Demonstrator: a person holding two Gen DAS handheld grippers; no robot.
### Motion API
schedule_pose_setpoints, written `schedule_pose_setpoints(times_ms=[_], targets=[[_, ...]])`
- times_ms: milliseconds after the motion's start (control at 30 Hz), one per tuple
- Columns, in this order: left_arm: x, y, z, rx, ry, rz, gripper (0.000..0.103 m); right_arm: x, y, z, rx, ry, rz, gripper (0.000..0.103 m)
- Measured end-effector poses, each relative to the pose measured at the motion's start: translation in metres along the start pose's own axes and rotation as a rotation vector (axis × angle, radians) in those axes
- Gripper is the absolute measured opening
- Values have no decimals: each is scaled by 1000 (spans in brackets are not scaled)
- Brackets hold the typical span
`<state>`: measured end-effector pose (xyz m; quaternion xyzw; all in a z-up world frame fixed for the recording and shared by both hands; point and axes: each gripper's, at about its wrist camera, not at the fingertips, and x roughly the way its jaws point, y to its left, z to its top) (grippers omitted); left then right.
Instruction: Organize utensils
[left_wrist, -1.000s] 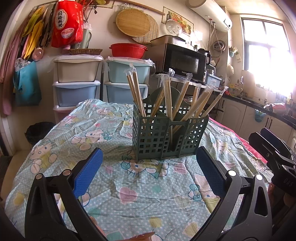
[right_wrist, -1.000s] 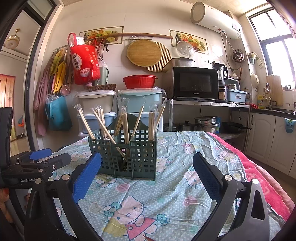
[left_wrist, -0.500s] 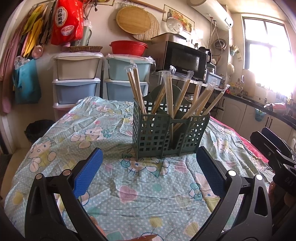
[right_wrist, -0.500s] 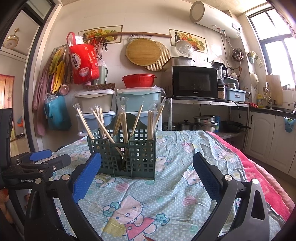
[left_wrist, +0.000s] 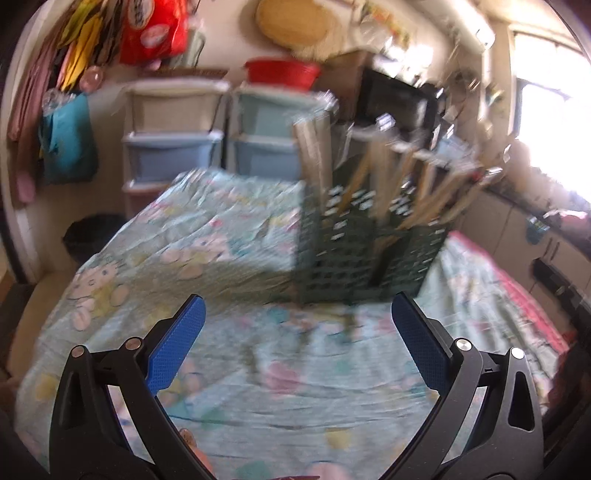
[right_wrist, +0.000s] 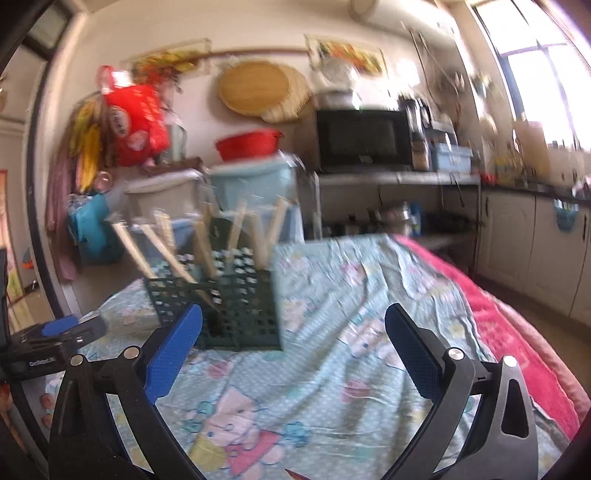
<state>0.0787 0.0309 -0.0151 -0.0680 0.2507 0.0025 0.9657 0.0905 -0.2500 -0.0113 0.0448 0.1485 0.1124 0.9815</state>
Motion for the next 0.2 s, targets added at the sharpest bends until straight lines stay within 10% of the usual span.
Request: schedule_pose_setpoints(times_ms=[200], targets=[[69,70,27,10,225,235,93,83,-75,22,-8,331,-175,96]])
